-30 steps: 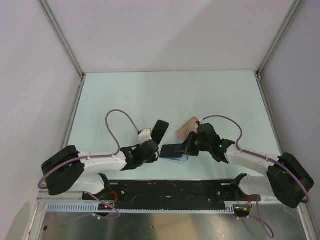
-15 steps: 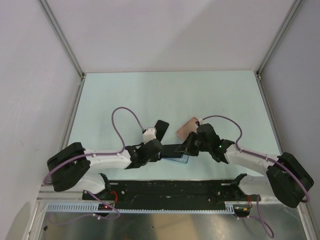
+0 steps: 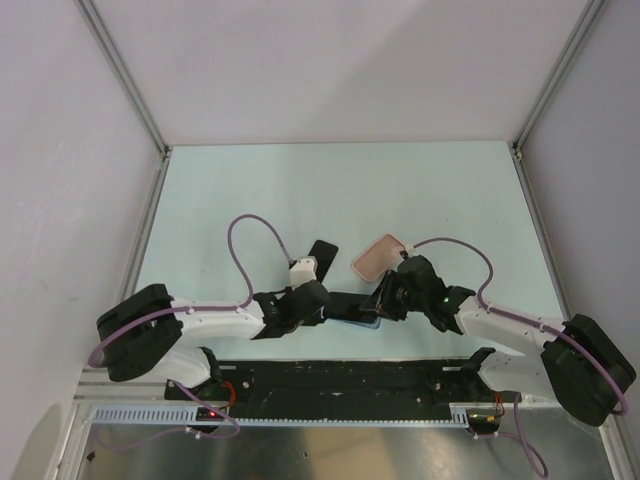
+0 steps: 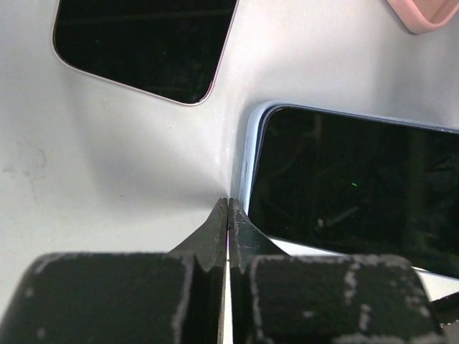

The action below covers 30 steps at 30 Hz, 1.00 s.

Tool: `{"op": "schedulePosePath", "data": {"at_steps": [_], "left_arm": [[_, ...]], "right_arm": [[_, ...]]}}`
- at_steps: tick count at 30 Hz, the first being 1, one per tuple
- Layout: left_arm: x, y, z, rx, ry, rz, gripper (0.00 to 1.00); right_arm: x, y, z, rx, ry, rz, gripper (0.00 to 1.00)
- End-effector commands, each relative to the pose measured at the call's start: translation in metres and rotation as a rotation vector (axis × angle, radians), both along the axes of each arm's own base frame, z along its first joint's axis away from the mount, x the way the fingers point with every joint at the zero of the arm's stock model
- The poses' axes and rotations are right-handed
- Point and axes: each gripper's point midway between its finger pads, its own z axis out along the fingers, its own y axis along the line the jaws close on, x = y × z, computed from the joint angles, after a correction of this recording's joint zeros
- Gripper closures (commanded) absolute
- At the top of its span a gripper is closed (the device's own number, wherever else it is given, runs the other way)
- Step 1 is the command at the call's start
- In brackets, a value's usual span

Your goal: Put the phone into the phone case

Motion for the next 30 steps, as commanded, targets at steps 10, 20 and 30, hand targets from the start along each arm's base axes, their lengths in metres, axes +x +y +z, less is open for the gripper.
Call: {"op": "schedulePosePath", "data": {"at_steps": [10, 20, 30], "left_arm": [[0.002, -0.03, 0.024, -0.108, -0.017, -0.022, 1.0], [0.003, -0.031, 0.028, -0.117, -0.023, -0.026, 1.0], [0.002, -0.03, 0.028, -0.12, -0.023, -0.022, 1.0]], "right_arm": [[-0.001, -0.036, -0.027, -0.187, -0.01, -0.052, 0.62], [0.005, -0.048, -0.021, -0.275, -0.052, -0.06, 0.54], [0.015, -0.058, -0.011, -0.349, -0.094, -0.068, 0.5]]}}
